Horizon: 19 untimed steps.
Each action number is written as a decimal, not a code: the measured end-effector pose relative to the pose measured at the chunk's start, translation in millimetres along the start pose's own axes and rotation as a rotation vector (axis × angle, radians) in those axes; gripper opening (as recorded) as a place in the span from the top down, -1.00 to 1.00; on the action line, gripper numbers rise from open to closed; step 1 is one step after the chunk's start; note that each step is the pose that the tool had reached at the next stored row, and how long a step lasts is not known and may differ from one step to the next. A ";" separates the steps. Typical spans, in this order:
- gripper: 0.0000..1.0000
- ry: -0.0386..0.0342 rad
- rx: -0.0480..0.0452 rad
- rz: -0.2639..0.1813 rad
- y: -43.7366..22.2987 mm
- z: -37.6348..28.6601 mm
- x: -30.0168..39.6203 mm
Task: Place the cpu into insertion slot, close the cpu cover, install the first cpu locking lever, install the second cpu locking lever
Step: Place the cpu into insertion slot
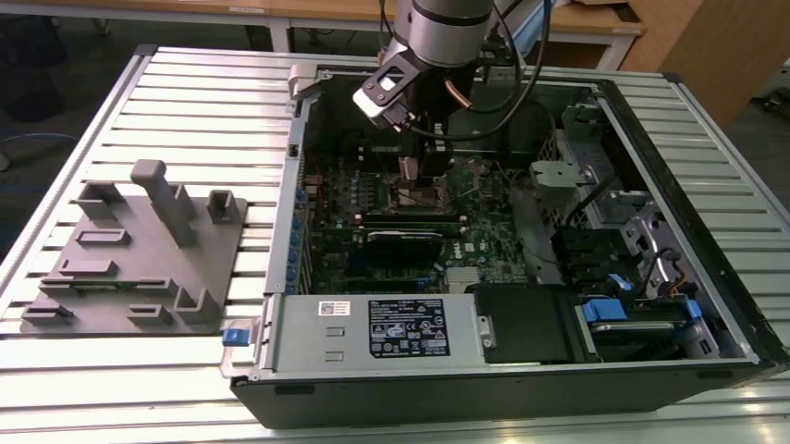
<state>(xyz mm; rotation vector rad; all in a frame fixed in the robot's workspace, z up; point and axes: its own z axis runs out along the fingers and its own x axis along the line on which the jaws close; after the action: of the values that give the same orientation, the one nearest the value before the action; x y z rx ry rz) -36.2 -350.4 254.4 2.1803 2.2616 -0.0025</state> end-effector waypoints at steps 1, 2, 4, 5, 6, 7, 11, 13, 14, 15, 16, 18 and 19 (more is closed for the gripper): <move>-0.08 0.0000 0.0000 0.000 0.1 0.0 0.0; -0.08 0.0000 0.0000 0.000 0.1 0.1 0.0; -0.08 0.0004 -0.0002 0.000 0.1 0.5 0.0; -0.08 0.0009 -0.0003 0.000 0.1 0.9 0.0; -0.08 0.0012 -0.0005 0.000 0.1 1.2 0.0; -0.08 0.0014 -0.0009 0.000 0.1 1.6 0.0; -0.08 0.0053 -0.0054 0.000 0.1 3.6 -0.1; -0.08 0.0063 -0.0067 0.000 0.1 3.9 0.0; -0.08 0.0063 -0.0068 0.000 0.1 4.0 0.0; -0.08 0.0064 -0.0070 0.000 0.1 4.2 0.0; -0.08 0.0067 -0.0073 0.000 0.1 4.6 0.0; -0.08 0.0064 -0.0078 0.000 0.1 5.9 0.0; -0.08 0.0063 -0.0080 0.000 0.1 6.6 -0.1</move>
<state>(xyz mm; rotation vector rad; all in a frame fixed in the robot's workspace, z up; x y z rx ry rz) -36.2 -350.5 247.8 2.1795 2.2609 0.0134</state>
